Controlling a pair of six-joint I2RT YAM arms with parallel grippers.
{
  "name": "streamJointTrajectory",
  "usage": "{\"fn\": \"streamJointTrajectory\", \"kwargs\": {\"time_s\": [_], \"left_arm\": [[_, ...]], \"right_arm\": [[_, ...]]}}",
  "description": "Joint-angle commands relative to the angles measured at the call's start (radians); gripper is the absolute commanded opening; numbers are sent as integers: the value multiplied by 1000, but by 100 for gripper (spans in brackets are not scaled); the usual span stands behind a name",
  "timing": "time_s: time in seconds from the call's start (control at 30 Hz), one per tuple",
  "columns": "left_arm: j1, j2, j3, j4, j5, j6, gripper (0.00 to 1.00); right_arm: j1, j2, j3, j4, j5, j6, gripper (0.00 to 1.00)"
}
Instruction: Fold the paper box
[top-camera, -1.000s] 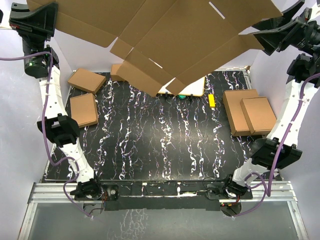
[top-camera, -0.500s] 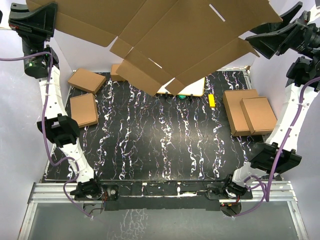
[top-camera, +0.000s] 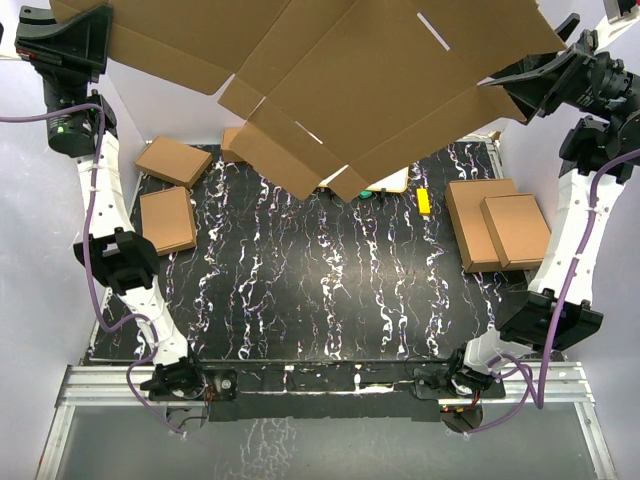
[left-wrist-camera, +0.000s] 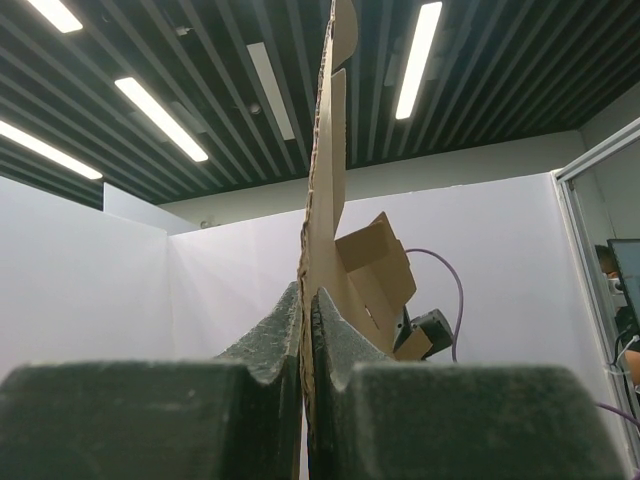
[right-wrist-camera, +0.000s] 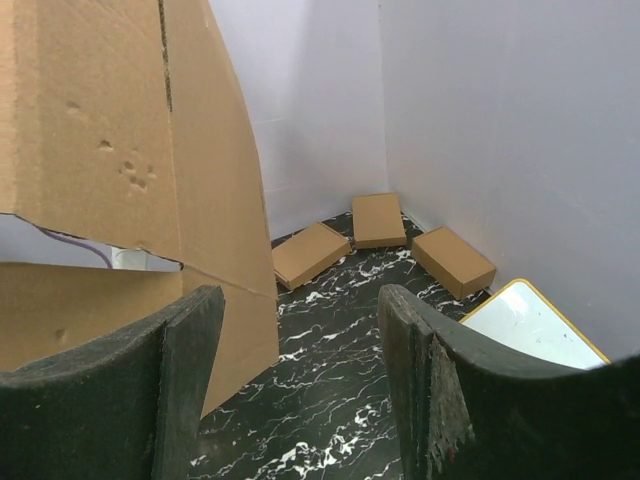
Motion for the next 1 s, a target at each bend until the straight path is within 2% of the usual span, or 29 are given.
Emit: {"fn": "streamJointTrajectory", "kwargs": {"time_s": [0.0, 0.17, 0.43, 0.77, 0.97], "left_arm": [[12, -64, 14, 22, -43, 5, 0], [19, -66, 3, 32, -44, -4, 0], [28, -59, 1, 36, -47, -6, 0], [30, -55, 1, 44, -54, -10, 0], [29, -56, 2, 38, -56, -7, 0]], "right_arm": [[-4, -62, -6, -45, 12, -14, 68], [-63, -61, 21, -101, 48, -27, 69], [-77, -66, 35, -93, 58, -1, 72], [-74, -82, 1, -68, 60, 25, 76], [-26, -98, -23, -19, 52, 48, 78]]}}
